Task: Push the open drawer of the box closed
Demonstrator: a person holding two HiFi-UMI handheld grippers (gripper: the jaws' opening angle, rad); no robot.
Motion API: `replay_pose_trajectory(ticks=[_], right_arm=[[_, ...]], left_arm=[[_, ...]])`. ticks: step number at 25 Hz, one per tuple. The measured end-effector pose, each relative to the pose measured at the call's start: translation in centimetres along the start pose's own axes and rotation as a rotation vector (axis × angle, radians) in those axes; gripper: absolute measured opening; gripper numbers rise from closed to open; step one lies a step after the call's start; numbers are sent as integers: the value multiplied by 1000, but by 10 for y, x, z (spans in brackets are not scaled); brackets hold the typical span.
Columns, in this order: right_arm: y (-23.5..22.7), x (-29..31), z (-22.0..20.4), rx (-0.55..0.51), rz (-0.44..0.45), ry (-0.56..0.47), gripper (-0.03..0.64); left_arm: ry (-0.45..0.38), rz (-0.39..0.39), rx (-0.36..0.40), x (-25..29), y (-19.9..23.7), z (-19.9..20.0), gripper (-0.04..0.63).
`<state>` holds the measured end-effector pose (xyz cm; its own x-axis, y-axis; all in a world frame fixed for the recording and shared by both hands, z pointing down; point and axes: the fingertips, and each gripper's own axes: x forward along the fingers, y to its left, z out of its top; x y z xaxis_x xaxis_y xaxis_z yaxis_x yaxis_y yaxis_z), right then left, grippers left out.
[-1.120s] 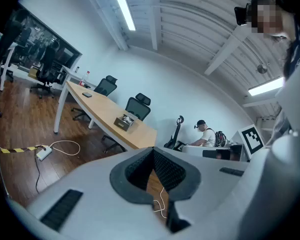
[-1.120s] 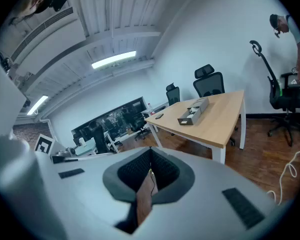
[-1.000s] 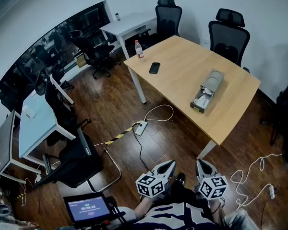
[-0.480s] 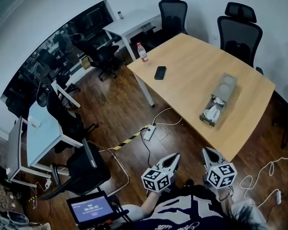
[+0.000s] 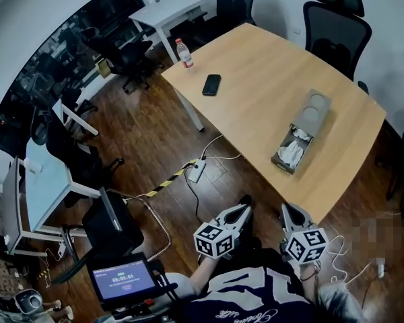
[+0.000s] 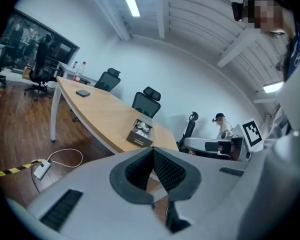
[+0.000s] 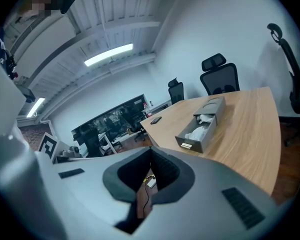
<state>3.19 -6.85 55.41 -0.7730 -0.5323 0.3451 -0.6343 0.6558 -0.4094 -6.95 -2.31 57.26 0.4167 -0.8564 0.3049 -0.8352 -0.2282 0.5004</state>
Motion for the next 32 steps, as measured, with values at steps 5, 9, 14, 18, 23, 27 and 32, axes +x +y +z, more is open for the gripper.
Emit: replay_pose_trajectory(ticks=[5,9,14,18,23,27,32], right_arm=[[-38,17,21,50,-84,-35,-9],[-67,40,47,80,-147,-70,-9],[-103,59,83,123,-240,-127,-9],[-126,65,97,150,-308,-139,-9],[-144,65,101,186,-381,-150,-9],[-161,68,107,207,-437,-155,-9],[-174,68,107,226,-494,-150,-9]], left_arm=[[84,-85,44,52,8,12,2],[161,-140,125,97,26,32,2],[266,-203,283,148,46,49,2],[389,-252,493,180,62,41,2],[600,-374,698,194,79,0,2],[679,-448,652,209,84,-18,2],[781,-544,543,214,72,-26,2]])
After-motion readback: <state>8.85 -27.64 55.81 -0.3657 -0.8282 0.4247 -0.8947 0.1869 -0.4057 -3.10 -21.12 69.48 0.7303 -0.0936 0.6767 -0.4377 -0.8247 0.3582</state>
